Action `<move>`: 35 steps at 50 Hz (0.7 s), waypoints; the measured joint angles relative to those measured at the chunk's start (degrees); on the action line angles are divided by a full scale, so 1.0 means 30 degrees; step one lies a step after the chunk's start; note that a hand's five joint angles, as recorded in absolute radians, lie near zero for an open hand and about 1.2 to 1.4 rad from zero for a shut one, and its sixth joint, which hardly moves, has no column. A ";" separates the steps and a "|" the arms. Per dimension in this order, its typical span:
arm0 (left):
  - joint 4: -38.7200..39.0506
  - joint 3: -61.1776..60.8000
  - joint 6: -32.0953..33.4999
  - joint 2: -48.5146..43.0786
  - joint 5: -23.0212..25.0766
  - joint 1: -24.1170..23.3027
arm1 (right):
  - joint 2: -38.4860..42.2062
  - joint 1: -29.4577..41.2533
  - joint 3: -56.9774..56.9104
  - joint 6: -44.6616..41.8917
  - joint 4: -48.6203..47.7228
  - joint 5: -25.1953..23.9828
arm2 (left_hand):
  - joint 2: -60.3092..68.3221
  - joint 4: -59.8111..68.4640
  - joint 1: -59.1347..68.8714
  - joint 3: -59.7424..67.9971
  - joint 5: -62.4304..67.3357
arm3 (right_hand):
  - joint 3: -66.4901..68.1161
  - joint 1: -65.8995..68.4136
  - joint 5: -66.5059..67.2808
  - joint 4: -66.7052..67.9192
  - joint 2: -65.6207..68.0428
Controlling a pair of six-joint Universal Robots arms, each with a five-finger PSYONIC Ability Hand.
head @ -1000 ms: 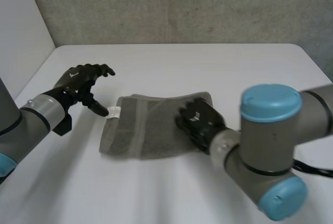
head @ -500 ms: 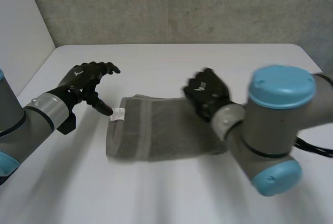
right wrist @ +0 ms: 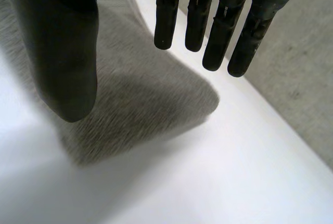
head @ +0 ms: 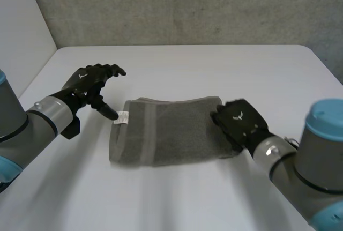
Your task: Fold the towel.
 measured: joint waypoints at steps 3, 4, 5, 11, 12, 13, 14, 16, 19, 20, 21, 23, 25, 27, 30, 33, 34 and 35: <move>0.0002 -0.0004 0.0011 -0.0065 0.0000 -0.0070 | -0.0195 -0.0435 0.1223 0.0206 -0.0555 -0.0636 | 0.0000 -0.0012 -0.0006 -0.0035 -0.0005 | 0.0000 0.0002 0.0018 0.0002 0.0000; 0.0003 -0.0007 0.0013 -0.0076 0.0000 -0.0080 | -0.0184 -0.0463 0.1362 0.0248 -0.0647 -0.0705 | 0.0000 -0.0012 -0.0006 -0.0035 -0.0006 | -0.0002 0.0002 0.0043 0.0002 0.0000; 0.0003 -0.0010 0.0016 -0.0093 0.0000 -0.0097 | -0.0148 -0.0487 0.1561 0.0328 -0.0799 -0.0792 | 0.0000 -0.0012 -0.0008 -0.0035 -0.0005 | 0.0000 0.0002 0.0081 0.0000 0.0000; 0.0003 -0.0044 0.0013 -0.0122 -0.0004 -0.0118 | 0.0525 -0.0354 0.1898 0.0649 -0.1751 -0.0940 | -0.0002 -0.0014 -0.0011 -0.0035 -0.0008 | 0.0018 0.0032 0.0369 0.0026 0.0021; 0.0002 -0.0053 0.0009 -0.0120 -0.0003 -0.0117 | 0.0650 -0.0331 0.1882 0.0673 -0.1886 -0.0945 | -0.0026 -0.0018 -0.0040 -0.0061 -0.0055 | 0.0040 0.0061 0.0470 0.0050 0.0038; 0.0003 -0.0057 0.0008 -0.0119 -0.0004 -0.0116 | 0.0701 -0.0322 0.1871 0.0682 -0.1939 -0.0946 | -0.0081 -0.0031 -0.0056 -0.0079 -0.0078 | 0.0043 0.0061 0.0519 0.0049 0.0038; 0.0002 -0.0063 0.0006 -0.0116 -0.0004 -0.0113 | 0.0817 -0.0307 0.1835 0.0694 -0.2044 -0.0950 | -0.0241 -0.0137 -0.0136 -0.0169 -0.0148 | 0.0052 0.0092 0.0630 0.0089 0.0049; 0.0002 -0.0073 0.0004 -0.0112 -0.0004 -0.0115 | 0.1013 -0.0290 0.1759 0.0695 -0.2178 -0.0953 | -0.0520 -0.0354 -0.0330 -0.0359 -0.0320 | 0.0250 0.0325 0.0955 0.0314 0.0160; 0.0002 -0.0079 0.0000 -0.0115 -0.0004 -0.0120 | 0.1399 -0.0283 0.1581 0.0648 -0.2376 -0.0949 | -0.0734 -0.0432 -0.0424 -0.0501 -0.0439 | 0.0810 0.0957 0.1489 0.0824 0.0681; 0.0002 -0.0080 -0.0001 -0.0116 -0.0004 -0.0122 | 0.1477 -0.0287 0.1551 0.0632 -0.2414 -0.0946 | -0.0734 -0.0432 -0.0427 -0.0504 -0.0449 | 0.0880 0.1032 0.1569 0.0897 0.0760; 0.0001 -0.0082 -0.0001 -0.0124 -0.0004 -0.0124 | 0.1647 -0.0295 0.1495 0.0592 -0.2500 -0.0942 | -0.0734 -0.0432 -0.0435 -0.0520 -0.0468 | 0.0989 0.1158 0.1677 0.1015 0.0897; 0.0001 -0.0085 -0.0002 -0.0135 -0.0004 -0.0130 | 0.1866 -0.0326 0.1413 0.0533 -0.2632 -0.0936 | -0.0735 -0.0432 -0.0435 -0.0565 -0.0479 | 0.1494 0.1622 0.2176 0.1500 0.1413; 0.0001 -0.0095 -0.0001 -0.0156 -0.0004 -0.0143 | 0.2166 -0.0403 0.1292 0.0453 -0.2811 -0.0928 | -0.0737 -0.0433 -0.0436 -0.0584 -0.0517 | 0.3043 0.3087 0.3584 0.3058 0.2997; 0.0002 -0.0100 -0.0002 -0.0174 -0.0004 -0.0160 | 0.2408 -0.0467 0.1172 0.0394 -0.2917 -0.0916 | -0.0737 -0.0433 -0.0439 -0.0589 -0.0531 | 0.5022 0.5197 0.5625 0.5040 0.5072; 0.0003 -0.0106 -0.0002 -0.0198 -0.0004 -0.0203 | 0.2823 -0.0547 0.0893 0.0269 -0.3025 -0.0870 | -0.0826 -0.0433 -0.0501 -0.0603 -0.0557 | 0.8919 0.9308 0.9529 0.8974 0.9061; 0.0004 -0.0110 -0.0002 -0.0213 -0.0003 -0.0232 | 0.3115 -0.0600 0.0591 0.0060 -0.2990 -0.0774 | -0.0853 -0.0433 -0.0517 -0.0604 -0.0558 | 1.4980 1.4536 1.5494 1.5056 1.4089; 0.0003 -0.0111 -0.0002 -0.0216 -0.0004 -0.0239 | 0.3163 -0.0645 0.0501 -0.0063 -0.2944 -0.0721 | -0.0913 -0.0433 -0.0517 -0.0606 -0.0560 | 1.5870 1.4946 1.6247 1.5888 1.4258; 0.0003 -0.0111 -0.0002 -0.0217 -0.0004 -0.0245 | 0.3165 -0.0703 0.0432 -0.0199 -0.2886 -0.0671 | -0.0913 -0.0433 -0.0516 -0.0606 -0.0562 | 1.6164 1.5029 1.6477 1.6195 1.4258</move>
